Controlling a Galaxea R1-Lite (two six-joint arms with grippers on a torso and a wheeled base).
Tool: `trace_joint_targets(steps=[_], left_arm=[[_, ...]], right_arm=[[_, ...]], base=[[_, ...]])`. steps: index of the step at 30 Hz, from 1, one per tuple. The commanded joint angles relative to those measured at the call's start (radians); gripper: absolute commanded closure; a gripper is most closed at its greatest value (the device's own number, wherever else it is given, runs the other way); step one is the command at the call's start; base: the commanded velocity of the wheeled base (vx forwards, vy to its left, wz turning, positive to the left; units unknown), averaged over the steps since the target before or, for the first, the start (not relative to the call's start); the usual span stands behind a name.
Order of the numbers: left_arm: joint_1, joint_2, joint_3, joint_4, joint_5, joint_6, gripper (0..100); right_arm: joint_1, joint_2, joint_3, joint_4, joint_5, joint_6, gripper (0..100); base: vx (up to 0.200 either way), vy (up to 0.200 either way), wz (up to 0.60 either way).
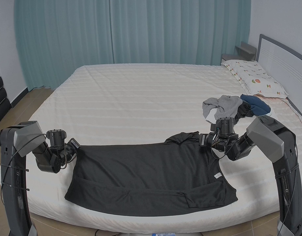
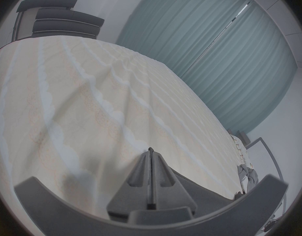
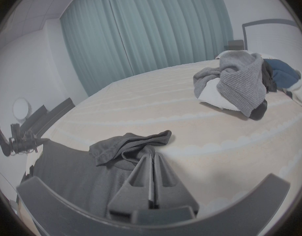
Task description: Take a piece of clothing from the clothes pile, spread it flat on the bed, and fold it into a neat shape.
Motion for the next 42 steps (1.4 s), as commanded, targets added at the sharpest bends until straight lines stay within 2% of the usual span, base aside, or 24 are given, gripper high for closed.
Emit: trace_joint_targets(steps=[1, 7, 11, 14, 18, 24, 32, 42], left_arm=[[0.000, -0.005, 0.001, 0.000, 0.001, 0.000, 100], [0.008, -0.009, 0.001, 0.000, 0.002, 0.024, 100], [0.011, -0.023, 0.004, 0.000, 0.007, 0.030, 100], [0.011, -0.043, 0.006, 0.000, 0.025, 0.030, 100], [0.011, -0.054, 0.007, 0.000, 0.027, 0.030, 100], [0.011, -0.060, 0.032, -0.077, 0.028, 0.040, 100], [0.008, -0.060, 0.044, -0.091, 0.028, 0.072, 100], [0.011, -0.066, 0.044, -0.118, 0.027, 0.070, 100]], right_arm=[[-0.007, -0.029, 0.007, -0.001, 0.001, 0.018, 100], [-0.027, -0.034, 0.034, -0.042, 0.002, 0.055, 100], [-0.023, -0.052, 0.103, -0.104, 0.002, 0.131, 100], [-0.027, -0.054, 0.118, -0.170, -0.001, 0.162, 100], [-0.040, -0.068, 0.150, -0.183, -0.001, 0.188, 100], [-0.043, -0.117, 0.225, -0.268, -0.001, 0.286, 100], [-0.079, -0.141, 0.284, -0.297, 0.004, 0.296, 100], [-0.079, -0.166, 0.345, -0.374, 0.033, 0.325, 100]], base=[[0.000, 0.000, 0.00], [0.000, 0.000, 0.00], [0.000, 0.000, 0.00], [0.000, 0.000, 0.00], [0.000, 0.000, 0.00], [0.000, 0.000, 0.00], [0.000, 0.000, 0.00], [0.000, 0.000, 0.00]])
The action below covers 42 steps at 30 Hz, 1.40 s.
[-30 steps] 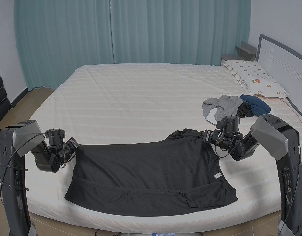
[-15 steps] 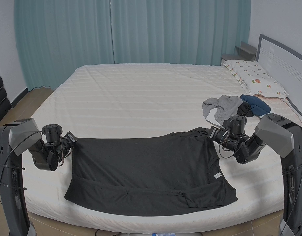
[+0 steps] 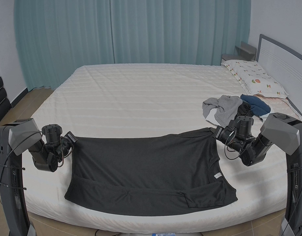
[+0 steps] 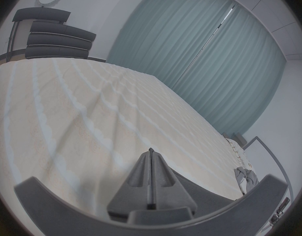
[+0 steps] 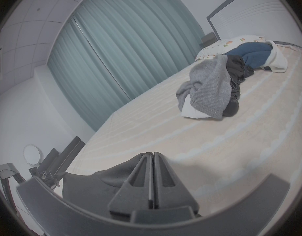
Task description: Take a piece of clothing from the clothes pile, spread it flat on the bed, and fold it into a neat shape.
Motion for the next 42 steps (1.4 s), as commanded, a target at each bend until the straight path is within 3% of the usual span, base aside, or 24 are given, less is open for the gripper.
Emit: trace_joint_targets(steps=[1, 5, 13, 22, 42], left_arm=[[0.006, -0.009, 0.000, -0.003, -0.001, -0.001, 100], [0.006, -0.024, 0.001, -0.003, -0.001, -0.002, 100], [0.006, -0.019, 0.006, 0.000, -0.001, 0.001, 100], [0.006, -0.016, 0.064, -0.006, -0.013, 0.136, 100], [-0.016, 0.050, 0.020, -0.109, -0.002, 0.133, 100]], right_arm=[[-0.002, -0.014, 0.008, -0.012, 0.001, 0.011, 100], [0.001, -0.015, 0.017, -0.026, 0.004, 0.057, 100], [-0.005, -0.019, 0.033, -0.008, 0.020, 0.051, 100], [-0.014, -0.048, 0.097, 0.041, 0.071, 0.006, 100], [-0.042, 0.012, 0.043, 0.032, 0.062, 0.011, 100]], base=[[0.000, 0.000, 0.00], [0.000, 0.000, 0.00], [0.000, 0.000, 0.00], [0.000, 0.000, 0.00], [0.000, 0.000, 0.00]])
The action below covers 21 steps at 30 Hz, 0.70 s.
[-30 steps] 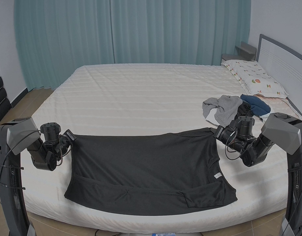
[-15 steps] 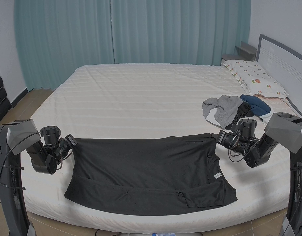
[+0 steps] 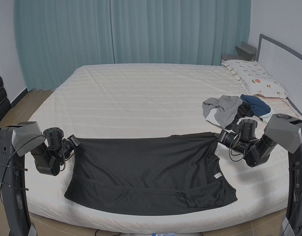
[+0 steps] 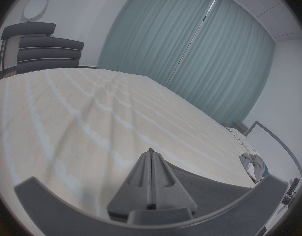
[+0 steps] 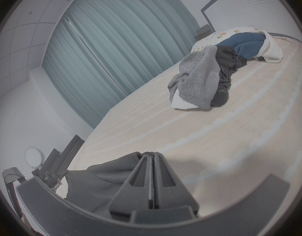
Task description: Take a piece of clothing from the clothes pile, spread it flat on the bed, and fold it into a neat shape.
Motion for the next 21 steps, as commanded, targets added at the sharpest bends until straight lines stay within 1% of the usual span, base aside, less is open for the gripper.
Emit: trace_joint_targets(steps=[1, 5, 7, 12, 15, 17, 18, 19, 21], left_arm=[[-0.003, 0.018, -0.003, -0.031, 0.004, -0.001, 100], [-0.002, 0.012, 0.045, -0.045, 0.002, 0.027, 100], [0.003, 0.004, 0.077, -0.048, -0.008, 0.062, 100], [0.005, -0.011, 0.128, -0.122, -0.016, 0.088, 100], [0.009, -0.019, 0.194, -0.163, -0.061, 0.174, 100], [0.009, -0.019, 0.194, -0.163, -0.061, 0.174, 100], [0.018, -0.038, 0.279, -0.209, -0.127, 0.258, 100], [0.020, -0.042, 0.304, -0.225, -0.139, 0.290, 100], [0.021, -0.042, 0.335, -0.243, -0.139, 0.347, 100]], right_arm=[[0.002, 0.011, 0.004, 0.002, 0.001, -0.001, 100], [-0.006, -0.021, 0.035, 0.022, 0.013, -0.004, 100], [-0.010, -0.032, 0.061, 0.031, 0.022, -0.007, 100], [-0.013, -0.065, 0.113, 0.030, 0.044, -0.008, 100], [-0.010, -0.096, 0.182, 0.031, 0.083, -0.010, 100], [-0.010, -0.096, 0.182, 0.031, 0.083, -0.010, 100], [-0.007, -0.107, 0.237, 0.022, 0.102, -0.031, 100], [-0.007, -0.107, 0.254, 0.021, 0.102, -0.045, 100], [-0.010, -0.107, 0.277, 0.019, 0.103, -0.074, 100]], base=[[0.000, 0.000, 0.00], [0.000, 0.000, 0.00], [0.000, 0.000, 0.00], [0.000, 0.000, 0.00], [0.000, 0.000, 0.00], [0.000, 0.000, 0.00], [0.000, 0.000, 0.00], [0.000, 0.000, 0.00], [0.000, 0.000, 0.00]])
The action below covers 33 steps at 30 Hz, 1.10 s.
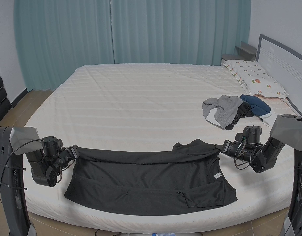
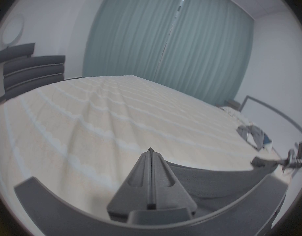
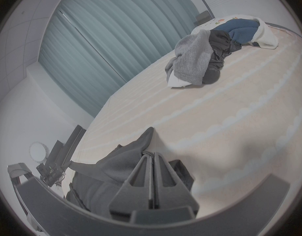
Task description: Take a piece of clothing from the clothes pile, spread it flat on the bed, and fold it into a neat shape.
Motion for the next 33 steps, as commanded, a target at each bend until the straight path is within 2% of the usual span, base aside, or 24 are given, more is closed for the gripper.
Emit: trace_joint_targets(steps=[1, 3, 5, 6, 8, 10, 18, 24, 33], left_arm=[[0.014, -0.024, 0.129, -0.061, -0.046, 0.135, 100], [0.020, -0.024, 0.146, -0.068, -0.046, 0.167, 100], [0.029, -0.024, 0.191, -0.078, -0.055, 0.240, 100], [0.029, -0.024, 0.191, -0.078, -0.055, 0.240, 100], [0.029, -0.024, 0.238, -0.098, -0.063, 0.306, 100], [0.029, -0.026, 0.261, -0.118, -0.085, 0.329, 100], [0.060, -0.033, 0.306, -0.153, -0.172, 0.344, 100], [0.109, -0.032, 0.364, -0.153, -0.278, 0.427, 100], [0.126, -0.024, 0.375, -0.148, -0.299, 0.439, 100]], right_arm=[[0.001, -0.026, 0.097, -0.009, 0.017, -0.053, 100], [-0.001, -0.029, 0.114, -0.009, 0.017, -0.059, 100], [0.001, -0.049, 0.159, -0.016, 0.020, -0.073, 100], [0.001, -0.049, 0.159, -0.016, 0.020, -0.073, 100], [0.002, -0.072, 0.228, -0.047, 0.055, -0.095, 100], [0.002, -0.081, 0.274, -0.087, 0.070, -0.105, 100], [-0.018, -0.081, 0.409, -0.225, 0.083, -0.119, 100], [-0.039, -0.072, 0.491, -0.242, 0.141, -0.191, 100], [-0.062, -0.078, 0.557, -0.268, 0.170, -0.223, 100]], base=[[0.000, 0.000, 0.00], [0.000, 0.000, 0.00], [0.000, 0.000, 0.00], [0.000, 0.000, 0.00], [0.000, 0.000, 0.00], [0.000, 0.000, 0.00], [0.000, 0.000, 0.00], [0.000, 0.000, 0.00], [0.000, 0.000, 0.00]])
